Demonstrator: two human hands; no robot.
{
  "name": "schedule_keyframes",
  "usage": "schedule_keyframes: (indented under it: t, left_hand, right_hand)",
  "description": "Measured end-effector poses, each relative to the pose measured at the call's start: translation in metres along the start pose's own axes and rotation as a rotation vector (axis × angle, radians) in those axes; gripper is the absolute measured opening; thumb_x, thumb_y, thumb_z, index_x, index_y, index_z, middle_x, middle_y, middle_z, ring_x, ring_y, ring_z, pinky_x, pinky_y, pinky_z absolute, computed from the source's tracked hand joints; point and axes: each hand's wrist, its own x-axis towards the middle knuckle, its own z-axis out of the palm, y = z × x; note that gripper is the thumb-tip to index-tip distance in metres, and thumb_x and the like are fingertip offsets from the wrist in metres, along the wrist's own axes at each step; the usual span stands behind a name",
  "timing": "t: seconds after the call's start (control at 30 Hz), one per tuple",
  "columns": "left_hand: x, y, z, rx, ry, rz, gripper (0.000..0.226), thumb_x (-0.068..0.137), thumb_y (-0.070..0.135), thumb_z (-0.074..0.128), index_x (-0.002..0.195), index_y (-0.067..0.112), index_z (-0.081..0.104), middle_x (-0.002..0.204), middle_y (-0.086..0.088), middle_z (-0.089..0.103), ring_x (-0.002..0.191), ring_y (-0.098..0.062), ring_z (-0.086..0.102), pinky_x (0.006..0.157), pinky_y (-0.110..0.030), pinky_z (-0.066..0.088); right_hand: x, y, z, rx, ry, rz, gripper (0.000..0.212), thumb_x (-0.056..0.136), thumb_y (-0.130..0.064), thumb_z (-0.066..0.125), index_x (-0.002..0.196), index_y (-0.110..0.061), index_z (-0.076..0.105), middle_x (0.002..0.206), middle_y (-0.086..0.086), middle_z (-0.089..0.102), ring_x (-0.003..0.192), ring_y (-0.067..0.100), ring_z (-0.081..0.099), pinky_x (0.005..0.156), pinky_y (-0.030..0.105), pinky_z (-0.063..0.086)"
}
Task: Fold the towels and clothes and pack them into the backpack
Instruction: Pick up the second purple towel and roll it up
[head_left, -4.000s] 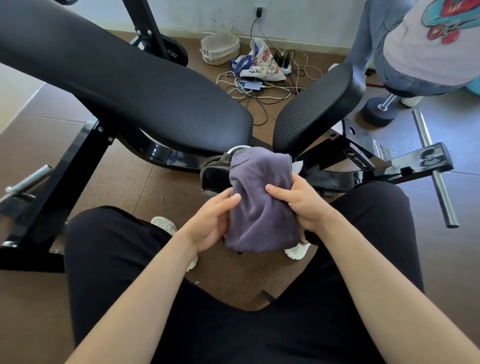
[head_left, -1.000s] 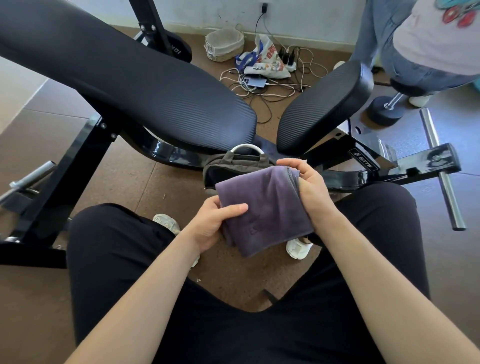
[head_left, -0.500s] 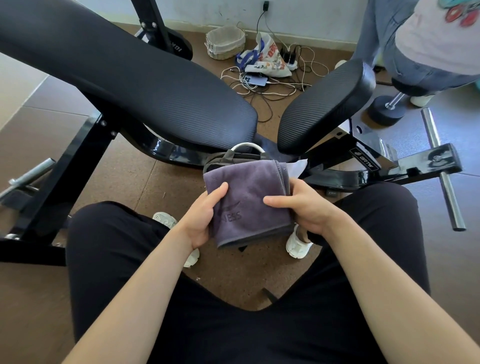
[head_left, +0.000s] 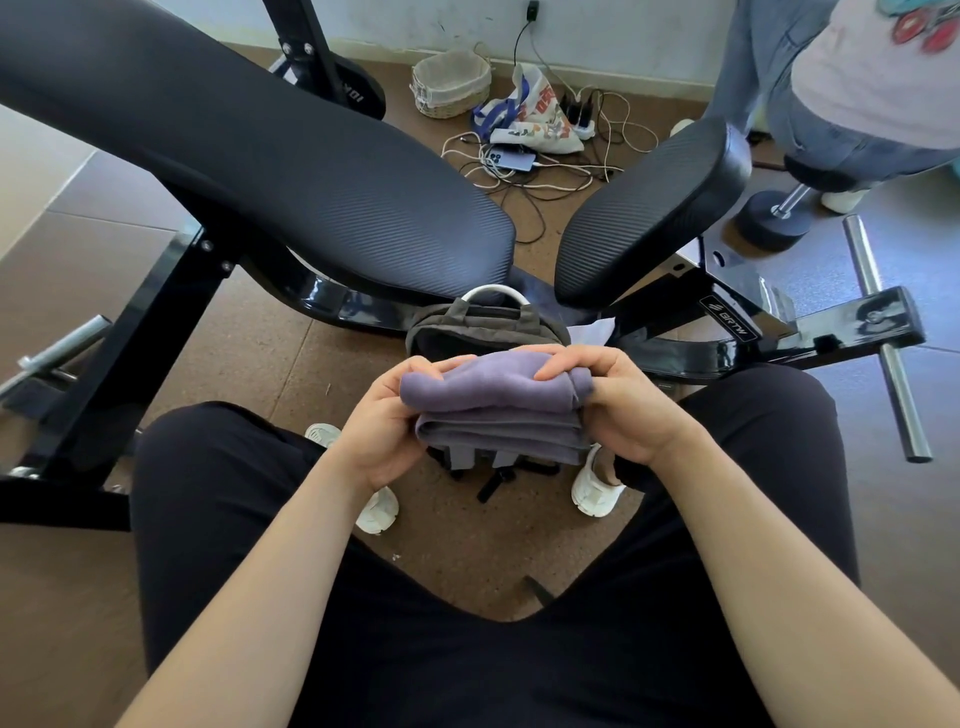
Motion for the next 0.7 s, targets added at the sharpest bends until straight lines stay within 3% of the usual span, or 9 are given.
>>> schedule_keyframes:
  t: [0.1,0.2,0.27,0.33,0.4,0.47,0.53,0.6,0.7]
  left_hand:
    - [0.0,-0.001,-0.002,0.104,-0.011,-0.002,0.027,0.085,0.003,0.061,0.064,0.02,0.066,0.138,-0.019,0.063,0.135,-0.04,0.055,0.097,-0.052,0.05]
    - [-0.001,0.002,0.002,0.165,0.017,-0.01,0.032,0.076,-0.003,0.054,0.057,0.02,0.066,0.137,-0.013,0.065,0.132,-0.036,0.058,0.099,-0.054,0.052]
    - [-0.003,0.005,0.0,0.182,0.006,-0.027,0.028,0.076,0.006,0.046,0.062,0.017,0.068,0.138,-0.012,0.065,0.131,-0.035,0.059,0.1,-0.053,0.051]
    - [-0.003,0.007,-0.004,0.196,0.032,-0.056,0.026,0.081,0.018,0.042,0.068,0.014,0.064,0.134,-0.016,0.067,0.127,-0.039,0.06,0.098,-0.055,0.049]
    - [-0.001,0.008,-0.002,0.317,0.083,-0.04,0.016,0.085,0.029,0.056,0.081,0.015,0.063,0.123,-0.019,0.071,0.119,-0.04,0.065,0.093,-0.054,0.051]
    - [0.001,0.005,0.0,0.569,0.052,-0.021,0.039,0.077,0.037,0.077,0.109,0.02,0.064,0.116,-0.01,0.074,0.113,-0.024,0.07,0.094,-0.043,0.055]
    - [0.001,0.002,0.005,0.778,-0.058,-0.037,0.062,0.073,0.034,0.089,0.129,0.028,0.062,0.116,0.002,0.074,0.112,-0.014,0.069,0.096,-0.039,0.057]
    - [0.0,-0.003,0.008,0.895,-0.105,-0.027,0.058,0.074,0.027,0.091,0.127,0.029,0.067,0.113,0.01,0.074,0.109,-0.011,0.069,0.095,-0.039,0.058]
    - [0.0,-0.006,0.007,0.985,-0.025,0.053,0.048,0.074,0.033,0.089,0.118,0.03,0.071,0.106,0.013,0.074,0.102,-0.009,0.069,0.089,-0.042,0.059]
  right_hand:
    - [0.0,-0.002,0.002,0.017,-0.016,0.077,0.035,0.077,-0.005,0.045,0.076,-0.01,0.079,0.126,0.023,0.067,0.12,0.035,0.063,0.101,0.041,0.051]
    - [-0.001,0.005,-0.001,-0.364,0.127,0.007,0.009,0.079,-0.011,0.073,0.072,-0.017,0.072,0.112,0.024,0.071,0.104,0.036,0.067,0.093,0.048,0.054]
    - [-0.003,0.007,-0.003,-0.57,0.145,-0.05,0.019,0.079,-0.007,0.08,0.082,-0.017,0.064,0.113,0.015,0.071,0.107,0.033,0.067,0.091,0.048,0.055]
    - [-0.004,0.007,-0.002,-0.682,0.142,-0.085,0.031,0.079,-0.005,0.081,0.094,-0.021,0.058,0.11,0.01,0.068,0.099,0.027,0.066,0.08,0.043,0.057]
    - [-0.003,0.007,0.005,-0.733,0.132,-0.108,0.044,0.077,-0.004,0.082,0.109,-0.023,0.058,0.107,0.004,0.065,0.093,0.016,0.064,0.076,0.031,0.054]
    - [-0.002,0.011,0.014,-0.742,0.105,-0.124,0.052,0.075,-0.001,0.082,0.117,-0.023,0.059,0.105,-0.002,0.065,0.09,0.008,0.064,0.077,0.022,0.052]
    - [0.0,0.016,0.019,-0.8,0.103,-0.155,0.049,0.074,-0.002,0.082,0.113,-0.024,0.062,0.103,-0.007,0.066,0.09,0.009,0.065,0.077,0.02,0.051]
    - [0.0,0.018,0.02,-0.799,0.103,-0.152,0.045,0.075,-0.003,0.083,0.109,-0.024,0.064,0.098,-0.009,0.067,0.086,0.009,0.066,0.074,0.021,0.053]
    - [0.0,0.017,0.015,-0.741,0.134,-0.135,0.04,0.078,-0.002,0.082,0.109,-0.02,0.066,0.101,-0.006,0.07,0.092,0.011,0.069,0.079,0.026,0.058]
